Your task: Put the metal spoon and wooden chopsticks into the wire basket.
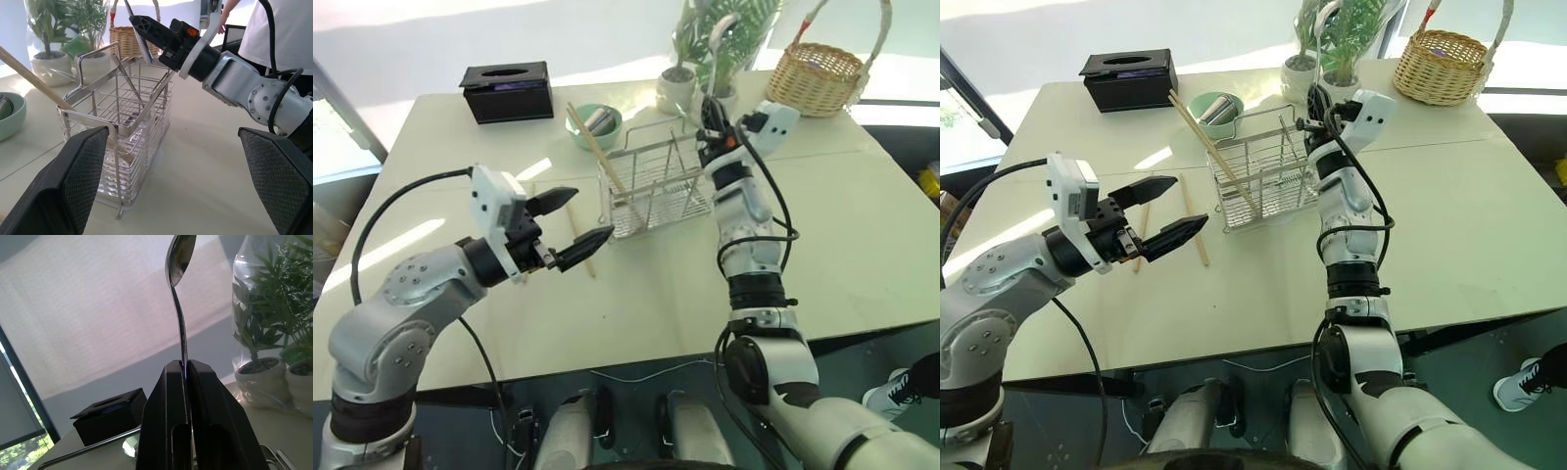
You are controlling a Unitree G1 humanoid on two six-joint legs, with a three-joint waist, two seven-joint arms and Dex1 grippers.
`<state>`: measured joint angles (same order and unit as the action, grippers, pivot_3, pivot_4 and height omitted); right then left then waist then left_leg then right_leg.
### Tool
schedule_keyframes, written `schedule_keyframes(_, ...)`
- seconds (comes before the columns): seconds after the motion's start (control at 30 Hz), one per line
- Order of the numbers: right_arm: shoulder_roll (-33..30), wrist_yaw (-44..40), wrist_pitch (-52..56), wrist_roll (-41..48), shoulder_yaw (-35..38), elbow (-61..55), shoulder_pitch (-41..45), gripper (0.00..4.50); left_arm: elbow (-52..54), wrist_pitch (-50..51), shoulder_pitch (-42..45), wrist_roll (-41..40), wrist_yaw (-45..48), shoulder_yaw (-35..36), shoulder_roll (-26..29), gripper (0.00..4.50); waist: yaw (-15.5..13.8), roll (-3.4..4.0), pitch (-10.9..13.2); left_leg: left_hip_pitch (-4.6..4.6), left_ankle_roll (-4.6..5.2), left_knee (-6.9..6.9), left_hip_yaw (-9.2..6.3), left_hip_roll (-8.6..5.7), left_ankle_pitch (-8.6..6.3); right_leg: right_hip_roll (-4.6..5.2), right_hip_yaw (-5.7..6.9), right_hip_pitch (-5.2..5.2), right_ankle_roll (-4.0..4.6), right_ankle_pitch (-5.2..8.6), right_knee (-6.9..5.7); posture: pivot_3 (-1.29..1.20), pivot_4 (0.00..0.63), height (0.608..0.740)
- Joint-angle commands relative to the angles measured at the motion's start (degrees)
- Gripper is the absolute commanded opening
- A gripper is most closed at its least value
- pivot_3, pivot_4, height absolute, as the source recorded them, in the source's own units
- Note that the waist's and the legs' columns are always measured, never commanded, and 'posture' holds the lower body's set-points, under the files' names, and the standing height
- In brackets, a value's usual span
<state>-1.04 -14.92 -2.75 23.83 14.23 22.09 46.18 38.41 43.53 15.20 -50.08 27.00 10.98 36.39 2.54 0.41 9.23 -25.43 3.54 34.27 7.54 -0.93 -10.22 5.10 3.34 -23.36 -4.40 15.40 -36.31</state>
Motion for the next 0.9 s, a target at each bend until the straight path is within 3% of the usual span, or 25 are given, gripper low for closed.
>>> schedule_keyframes(0.03,0.9,0.7,0.8,0.6,-1.0,-5.0,-1.5,0.07,1.9,-0.4,0.0,-1.1,-0.4,1.6,0.7,4.5,0.0,0.0,0.0,0.0,0.0,0.0,0.01,0.0,0.0,0.0,0.0,0.0,0.0,0.0,0.0,0.0,0.15,0.74)
schedule_keyframes(0.3,1.0,1.9,2.1,0.5,-1.2,-9.4,-5.1,0.07,0.5,-1.0,1.3,-0.7,0.0,0.7,0.6,4.5,0.0,0.0,0.0,0.02,-0.09,-0.11,0.01,0.0,0.06,0.0,-0.01,-0.04,0.02,0.01,0.0,0.0,0.15,0.74)
schedule_keyframes(0.5,0.8,3.2,2.4,-0.4,-1.5,-11.2,-6.7,2.92,-0.3,-1.3,1.9,-0.5,0.4,0.3,0.4,4.5,0.0,0.0,0.0,0.02,-0.1,-0.14,0.03,0.0,0.06,0.0,-0.01,-0.08,0.05,0.03,0.0,0.0,0.15,0.74)
schedule_keyframes(0.77,-0.4,4.6,4.1,-0.8,-1.5,-14.9,-8.3,2.92,-0.9,-1.5,1.7,-0.4,0.3,0.6,0.2,4.5,0.0,0.0,0.0,0.01,-0.11,-0.15,0.04,0.0,0.06,0.0,-0.02,-0.08,0.14,0.07,0.0,0.0,0.15,0.74)
schedule_keyframes(0.9,-4.5,5.3,10.3,0.2,-1.4,-22.8,-8.5,2.92,-2.2,-3.2,-0.1,1.9,-2.1,2.6,-0.9,4.5,0.0,0.01,0.0,0.0,-0.11,-0.17,0.04,0.0,0.06,0.01,-0.03,-0.11,0.15,0.08,0.01,0.0,0.15,0.74)
